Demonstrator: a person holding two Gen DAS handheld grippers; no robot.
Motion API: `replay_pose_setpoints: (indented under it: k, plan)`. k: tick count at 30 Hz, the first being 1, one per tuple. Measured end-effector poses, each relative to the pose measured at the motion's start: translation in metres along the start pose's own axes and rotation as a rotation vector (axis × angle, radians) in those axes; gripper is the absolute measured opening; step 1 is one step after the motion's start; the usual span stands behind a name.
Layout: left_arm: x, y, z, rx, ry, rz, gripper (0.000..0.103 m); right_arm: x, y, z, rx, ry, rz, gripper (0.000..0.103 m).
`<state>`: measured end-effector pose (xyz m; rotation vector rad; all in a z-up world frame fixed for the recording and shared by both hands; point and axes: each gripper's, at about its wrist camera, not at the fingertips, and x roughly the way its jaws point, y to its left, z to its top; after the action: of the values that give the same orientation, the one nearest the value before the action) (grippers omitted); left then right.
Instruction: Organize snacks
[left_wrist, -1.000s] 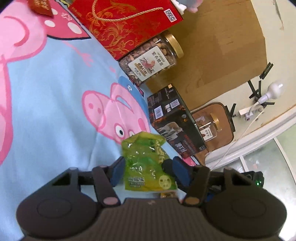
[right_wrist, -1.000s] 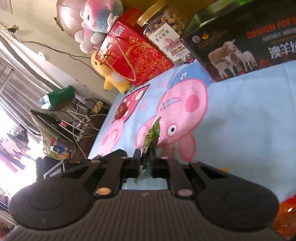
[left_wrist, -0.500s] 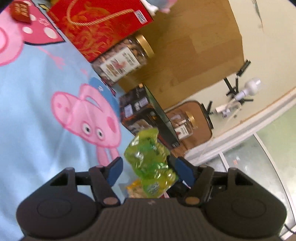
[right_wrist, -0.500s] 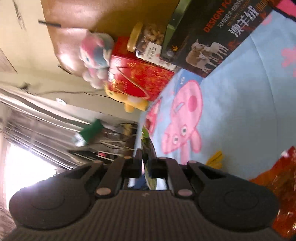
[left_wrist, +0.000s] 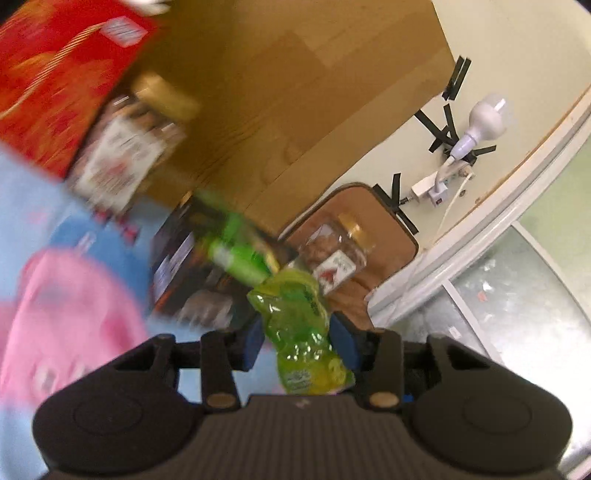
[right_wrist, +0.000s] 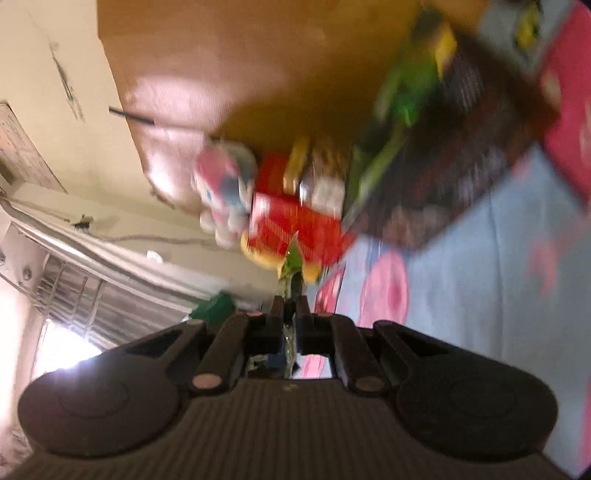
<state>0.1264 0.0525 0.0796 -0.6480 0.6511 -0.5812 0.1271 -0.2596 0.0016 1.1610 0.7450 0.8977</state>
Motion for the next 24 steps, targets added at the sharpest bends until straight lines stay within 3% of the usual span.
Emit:
replay_pose_setpoints:
  k: [4,6,8,9,18,24]
  plan:
    - [0.059,-0.011,0.038,0.074,-0.001,0.106,0.045,0.011,0.017,0.040,-0.127,-0.099,-0.111,0.013]
    - [0.081,-0.010,0.045,0.088,0.005,0.200,0.045,0.024,0.034,0.054,-0.333,-0.151,-0.290,0.020]
    - [0.088,-0.006,0.041,0.079,0.020,0.215,0.045,0.033,0.045,0.054,-0.519,-0.189,-0.487,0.024]
    - [0.086,-0.005,0.038,0.075,0.018,0.206,0.045,0.033,0.046,0.050,-0.579,-0.208,-0.535,0.024]
    - [0.056,-0.016,0.004,0.087,-0.002,0.162,0.046,0.002,0.023,0.012,-0.536,-0.211,-0.454,0.023]
    - [0.016,-0.033,-0.028,0.162,0.000,0.157,0.046,-0.029,0.032,-0.019,-0.504,-0.186,-0.387,0.024]
